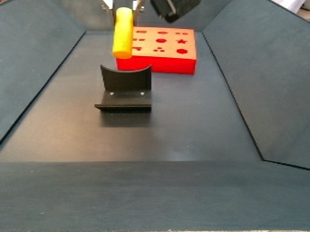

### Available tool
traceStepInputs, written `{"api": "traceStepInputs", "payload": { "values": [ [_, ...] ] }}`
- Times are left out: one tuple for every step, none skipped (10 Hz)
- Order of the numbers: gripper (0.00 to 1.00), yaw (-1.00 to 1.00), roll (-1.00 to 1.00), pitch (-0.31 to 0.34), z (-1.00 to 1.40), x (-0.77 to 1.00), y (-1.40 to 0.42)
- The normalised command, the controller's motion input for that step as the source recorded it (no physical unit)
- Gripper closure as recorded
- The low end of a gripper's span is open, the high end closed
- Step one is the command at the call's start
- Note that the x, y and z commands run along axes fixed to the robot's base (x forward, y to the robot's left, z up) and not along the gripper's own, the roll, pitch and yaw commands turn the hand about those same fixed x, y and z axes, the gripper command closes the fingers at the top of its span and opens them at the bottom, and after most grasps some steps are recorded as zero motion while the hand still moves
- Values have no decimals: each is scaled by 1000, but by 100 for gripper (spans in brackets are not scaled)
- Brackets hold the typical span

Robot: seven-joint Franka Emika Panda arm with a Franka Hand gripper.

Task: Pick up the oval object. Move up. Place the oval object on the fixture. Regrasp the oval object. Move to above the board. Insert the oval object.
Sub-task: Place the oval object on the fixture.

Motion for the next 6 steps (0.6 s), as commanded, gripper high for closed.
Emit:
{"api": "traceStepInputs", "payload": {
  "values": [
    [100, -57, -649, 64, -7, 54, 48],
    [100, -68, -471, 56, -10, 50, 45],
    [100, -74, -258, 61, -15, 66, 34],
    [100, -47, -1000, 131, -1000, 130, 131],
    [100, -65, -1000, 124, -1000, 132, 138],
    [100, -101, -881, 146, -1000, 146, 138]
  ]
}}
